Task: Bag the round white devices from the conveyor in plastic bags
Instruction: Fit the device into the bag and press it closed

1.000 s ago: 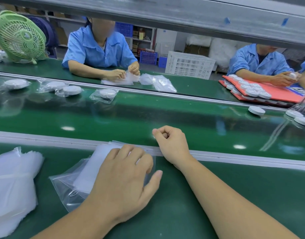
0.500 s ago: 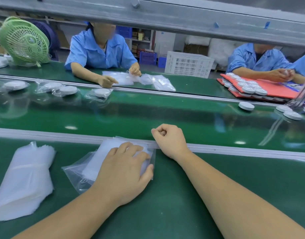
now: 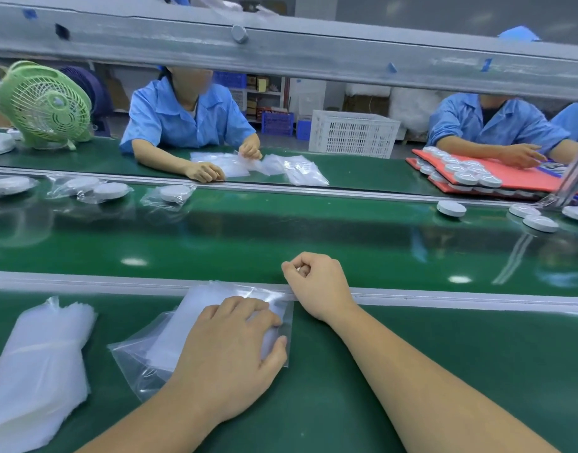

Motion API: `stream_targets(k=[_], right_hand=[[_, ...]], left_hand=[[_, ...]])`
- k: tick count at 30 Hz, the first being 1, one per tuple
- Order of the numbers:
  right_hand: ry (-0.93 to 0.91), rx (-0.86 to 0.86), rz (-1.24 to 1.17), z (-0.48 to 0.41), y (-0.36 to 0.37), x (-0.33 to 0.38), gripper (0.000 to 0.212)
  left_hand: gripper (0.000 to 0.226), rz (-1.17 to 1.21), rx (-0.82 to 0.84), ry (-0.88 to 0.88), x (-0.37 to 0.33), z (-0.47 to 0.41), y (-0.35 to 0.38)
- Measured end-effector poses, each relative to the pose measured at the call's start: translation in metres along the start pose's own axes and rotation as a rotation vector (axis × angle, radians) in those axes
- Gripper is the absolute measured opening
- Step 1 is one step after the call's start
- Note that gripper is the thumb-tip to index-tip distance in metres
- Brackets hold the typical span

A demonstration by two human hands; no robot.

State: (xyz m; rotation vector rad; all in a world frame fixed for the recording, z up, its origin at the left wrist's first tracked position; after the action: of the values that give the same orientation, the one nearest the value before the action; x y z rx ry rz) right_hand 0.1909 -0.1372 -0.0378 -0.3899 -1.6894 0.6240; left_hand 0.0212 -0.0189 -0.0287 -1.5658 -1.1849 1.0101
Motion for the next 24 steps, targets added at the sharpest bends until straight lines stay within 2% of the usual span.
stream_targets(k=[24], right_hand=[[0.046, -0.009, -0.039, -0.0010, -0.0005, -0.0012, 0.030]], left_hand=[[0.056, 0.030, -0.026, -0.006, 0.0026, 0.0006, 0.0022]])
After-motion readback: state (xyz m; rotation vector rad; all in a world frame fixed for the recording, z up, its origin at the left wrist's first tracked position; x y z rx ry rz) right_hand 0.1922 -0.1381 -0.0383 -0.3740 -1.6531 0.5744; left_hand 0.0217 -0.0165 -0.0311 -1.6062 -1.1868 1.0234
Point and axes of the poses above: each hand's wrist, its own z-axis away from the middle knuckle, its own y-axis out of the palm, x = y × z, the point moved 2 cm from there along -z, towards the middle knuckle, and after that the axes turned 14 degrees about y, right-handed, at the moved point
